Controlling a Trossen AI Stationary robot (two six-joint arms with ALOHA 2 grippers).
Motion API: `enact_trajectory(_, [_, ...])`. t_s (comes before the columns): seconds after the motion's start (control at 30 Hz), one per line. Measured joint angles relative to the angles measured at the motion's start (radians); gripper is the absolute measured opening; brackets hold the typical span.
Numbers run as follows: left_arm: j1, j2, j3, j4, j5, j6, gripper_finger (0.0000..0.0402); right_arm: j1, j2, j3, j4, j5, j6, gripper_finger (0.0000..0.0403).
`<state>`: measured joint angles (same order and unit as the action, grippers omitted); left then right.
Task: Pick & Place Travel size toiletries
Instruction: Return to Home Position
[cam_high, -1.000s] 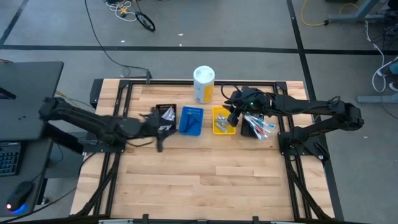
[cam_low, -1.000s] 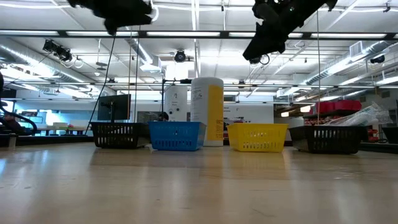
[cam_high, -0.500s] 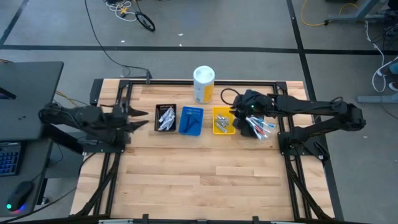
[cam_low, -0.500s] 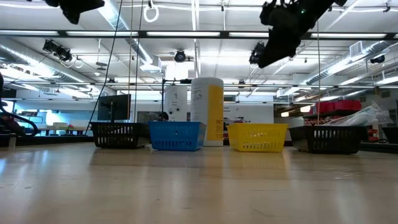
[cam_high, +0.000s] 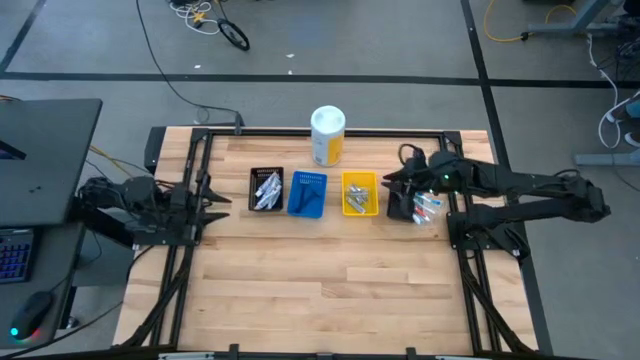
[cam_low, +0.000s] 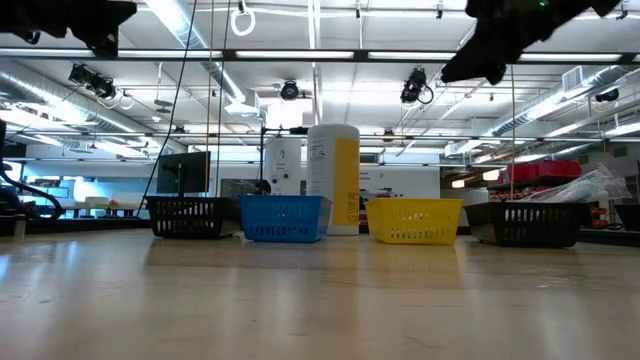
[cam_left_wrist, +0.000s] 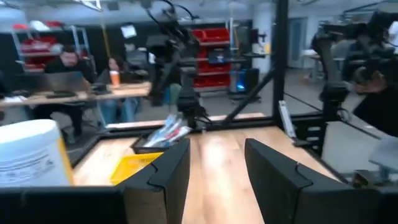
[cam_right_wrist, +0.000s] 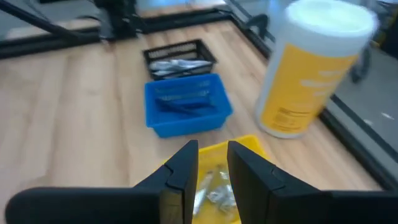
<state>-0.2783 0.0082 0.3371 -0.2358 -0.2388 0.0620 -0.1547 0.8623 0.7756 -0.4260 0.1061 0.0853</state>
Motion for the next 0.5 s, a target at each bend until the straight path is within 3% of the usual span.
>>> enact_trajectory(0.2, [0.0,0.002,-0.055,0.088,-0.058,0.073,0.0163,0.0,-0.167,-0.195,0.171,-0.032,-0.01,0.0096])
enact_trajectory(0.5, [0.0,-0.004,-0.107,0.145,0.035,0.08,0.0163,-0.002,-0.412,-0.374,0.231,-0.077,0.002,0.0096])
